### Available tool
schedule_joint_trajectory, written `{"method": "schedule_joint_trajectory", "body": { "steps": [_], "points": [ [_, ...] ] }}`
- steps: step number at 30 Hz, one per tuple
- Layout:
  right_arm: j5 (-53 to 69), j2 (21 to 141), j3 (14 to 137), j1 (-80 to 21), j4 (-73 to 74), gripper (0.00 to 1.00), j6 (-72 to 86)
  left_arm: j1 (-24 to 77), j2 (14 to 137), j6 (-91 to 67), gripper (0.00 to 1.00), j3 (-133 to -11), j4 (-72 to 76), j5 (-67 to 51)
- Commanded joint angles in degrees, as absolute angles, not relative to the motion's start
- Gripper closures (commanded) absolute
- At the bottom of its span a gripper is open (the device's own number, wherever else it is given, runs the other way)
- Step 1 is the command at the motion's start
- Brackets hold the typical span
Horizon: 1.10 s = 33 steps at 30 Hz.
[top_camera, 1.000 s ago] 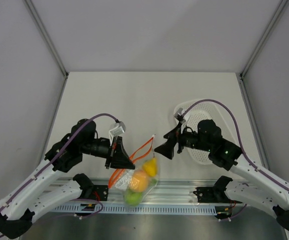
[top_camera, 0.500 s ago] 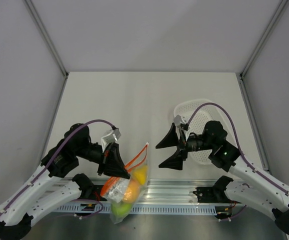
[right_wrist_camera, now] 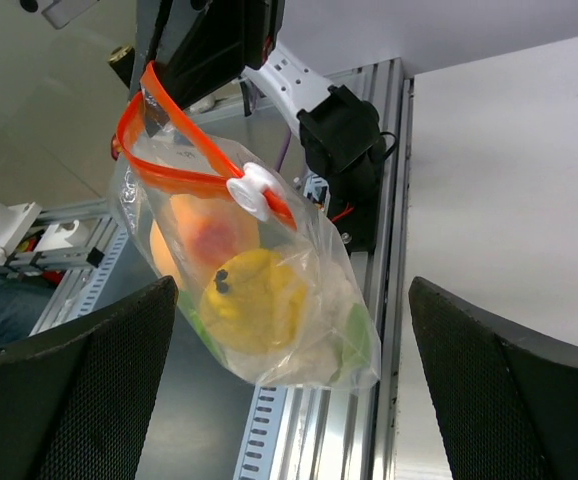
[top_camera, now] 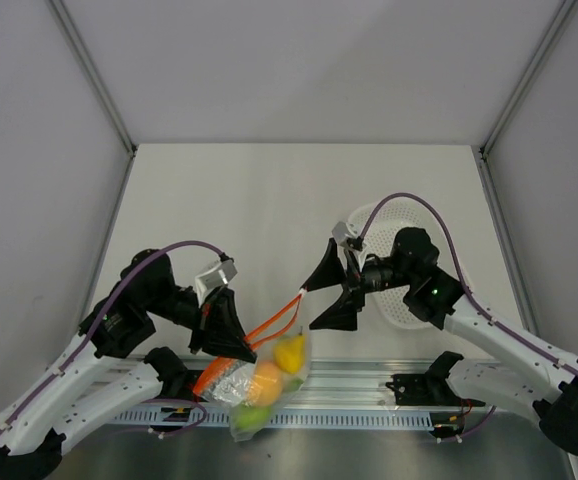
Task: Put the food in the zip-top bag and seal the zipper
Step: Adjust the zipper food storage bag at the center of the board.
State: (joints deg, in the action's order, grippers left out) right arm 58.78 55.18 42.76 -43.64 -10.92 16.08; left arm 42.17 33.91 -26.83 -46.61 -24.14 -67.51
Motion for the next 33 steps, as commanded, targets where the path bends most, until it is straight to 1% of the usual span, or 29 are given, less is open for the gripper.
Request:
{"method": "schedule_joint_trajectory", "body": {
  "steps": [1, 3, 10, 17, 21, 26, 27, 30, 31, 33],
  "points": [
    [62.7, 57.6, 44.7, -43.6, -20.8, 0.01, 19.4, 41.9, 33.6, -28.7, 0.99, -47.4, -19.3, -69.9],
    [64.0, 58.5, 44.6, -44.5, -22.9, 0.01, 21.2, 41.9, 33.6, -29.4, 0.99, -47.4, -17.9, -70.0],
    [64.3, 62.3, 45.7, -49.0, -27.0, 0.08, 22.8, 41.9, 34.5, -30.9, 0.99, -47.5, -15.4, -71.0],
    [62.1, 64.7, 47.5, -49.1, -25.7, 0.09, 21.1, 41.9, 33.7, -31.6, 0.99, -46.9, -14.7, -71.5],
    [63.4, 66.6, 48.8, -49.5, -28.3, 0.1, 22.8, 41.9, 33.3, -32.3, 0.99, -46.5, -13.5, -71.9],
    [65.2, 68.6, 49.6, -51.8, -29.4, 0.2, 23.6, 41.9, 33.5, -33.7, 0.99, -45.4, -11.3, -72.1],
    [65.4, 68.6, 49.5, -52.0, -29.4, 0.23, 23.8, 41.9, 33.5, -33.7, 0.99, -45.3, -11.1, -72.1],
    [65.8, 68.3, 48.3, -53.3, -32.9, 0.48, 25.8, 41.9, 33.5, -33.9, 0.99, -44.8, -10.5, -72.2],
    [66.0, 68.2, 48.0, -53.4, -34.1, 0.67, 26.7, 41.9, 33.5, -34.0, 0.99, -44.8, -10.3, -72.2],
    [66.1, 67.9, 47.4, -54.1, -35.8, 0.86, 27.9, 41.9, 33.5, -33.9, 0.99, -44.9, -10.4, -72.2]
  ]
}}
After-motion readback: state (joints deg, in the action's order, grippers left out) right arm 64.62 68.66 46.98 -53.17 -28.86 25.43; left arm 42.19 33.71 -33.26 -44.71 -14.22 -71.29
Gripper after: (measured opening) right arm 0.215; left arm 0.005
